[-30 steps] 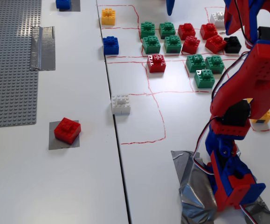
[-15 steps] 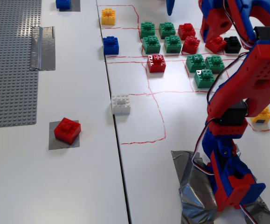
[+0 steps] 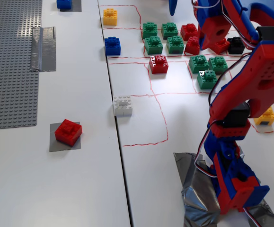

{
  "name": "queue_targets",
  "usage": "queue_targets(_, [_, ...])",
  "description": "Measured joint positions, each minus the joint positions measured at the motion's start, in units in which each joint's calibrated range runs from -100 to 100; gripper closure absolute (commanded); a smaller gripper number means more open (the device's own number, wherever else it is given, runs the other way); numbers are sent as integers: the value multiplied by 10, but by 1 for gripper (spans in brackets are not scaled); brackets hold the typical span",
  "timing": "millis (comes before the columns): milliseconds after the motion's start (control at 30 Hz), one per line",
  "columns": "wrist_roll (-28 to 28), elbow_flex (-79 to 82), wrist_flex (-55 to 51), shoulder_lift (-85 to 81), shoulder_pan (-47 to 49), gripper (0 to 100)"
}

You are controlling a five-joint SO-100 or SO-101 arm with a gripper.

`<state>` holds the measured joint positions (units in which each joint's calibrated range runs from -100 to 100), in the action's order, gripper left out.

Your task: Grab the block and put it in the grey marker

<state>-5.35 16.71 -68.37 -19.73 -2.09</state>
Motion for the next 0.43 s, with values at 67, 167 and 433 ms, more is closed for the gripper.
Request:
queue_targets(67, [0,0,0,0,1,100])
queue_targets(167, [0,5,3,0,-1,100])
queue_targets(433, [0,15,15,3,0,100])
